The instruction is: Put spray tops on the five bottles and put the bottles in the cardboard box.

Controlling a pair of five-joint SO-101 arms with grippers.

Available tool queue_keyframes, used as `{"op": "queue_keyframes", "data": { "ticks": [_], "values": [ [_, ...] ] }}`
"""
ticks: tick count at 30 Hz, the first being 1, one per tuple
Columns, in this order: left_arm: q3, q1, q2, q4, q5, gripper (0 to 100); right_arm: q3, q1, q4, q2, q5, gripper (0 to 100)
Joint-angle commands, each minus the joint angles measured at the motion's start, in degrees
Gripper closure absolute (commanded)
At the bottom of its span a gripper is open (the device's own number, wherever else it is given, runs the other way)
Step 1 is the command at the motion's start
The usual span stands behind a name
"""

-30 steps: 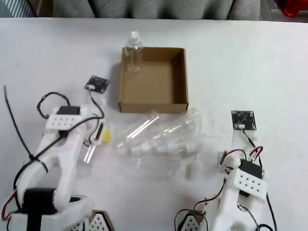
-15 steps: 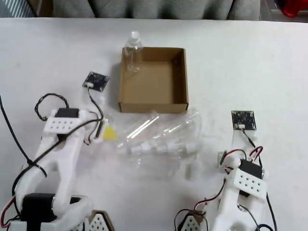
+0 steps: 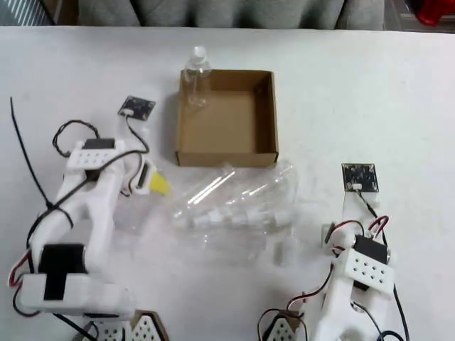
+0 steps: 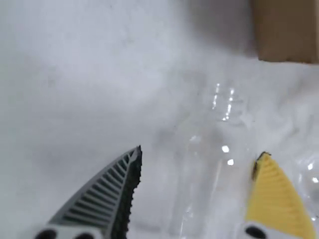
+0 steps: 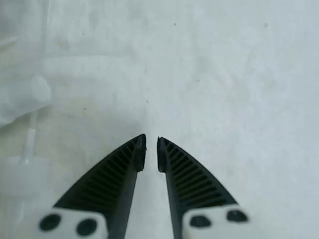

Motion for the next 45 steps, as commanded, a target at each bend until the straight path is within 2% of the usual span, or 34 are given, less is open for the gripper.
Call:
{"op": "queue_keyframes", "data": {
  "ticks": [1,8,11,16,22,28,31,33,41,45],
  "values": [
    [-4.2,0.7,2.1,1.1,-1.8,67,-0.5,0.4,-0.3,-0.8,0.2,98.1],
    [-3.5,1.9,1.7,0.3,-4.3,69,-0.5,0.1,-0.3,-0.7,0.2,98.1],
    [-3.3,2.9,2.7,-2.9,-4.3,80,-0.5,0.3,-0.3,-0.7,0.2,98.1],
    [-3.7,3.5,3.9,-3.0,-5.8,98,-0.5,0.4,-0.3,-0.7,0.2,98.1],
    [-3.7,1.6,3.8,-0.9,-5.0,98,-0.5,0.5,-0.5,-0.8,0.2,98.1],
    [-3.0,-5.0,0.9,-1.0,-4.6,98,-0.8,0.6,-0.3,-0.8,0.2,98.1],
    [-3.0,-5.6,1.1,-1.1,-4.5,98,-1.8,0.6,0.0,-0.9,0.2,98.1],
    [-3.0,-5.6,1.1,-1.2,-4.5,98,-4.0,0.6,2.9,-0.9,1.9,98.1],
    [-3.0,-5.5,1.1,-1.3,-4.5,98,-23.0,0.0,24.1,-0.4,16.8,98.1],
    [-3.0,-5.5,1.1,-1.3,-4.6,98,-29.5,-2.3,32.8,-0.4,15.6,98.1]
  ]
}}
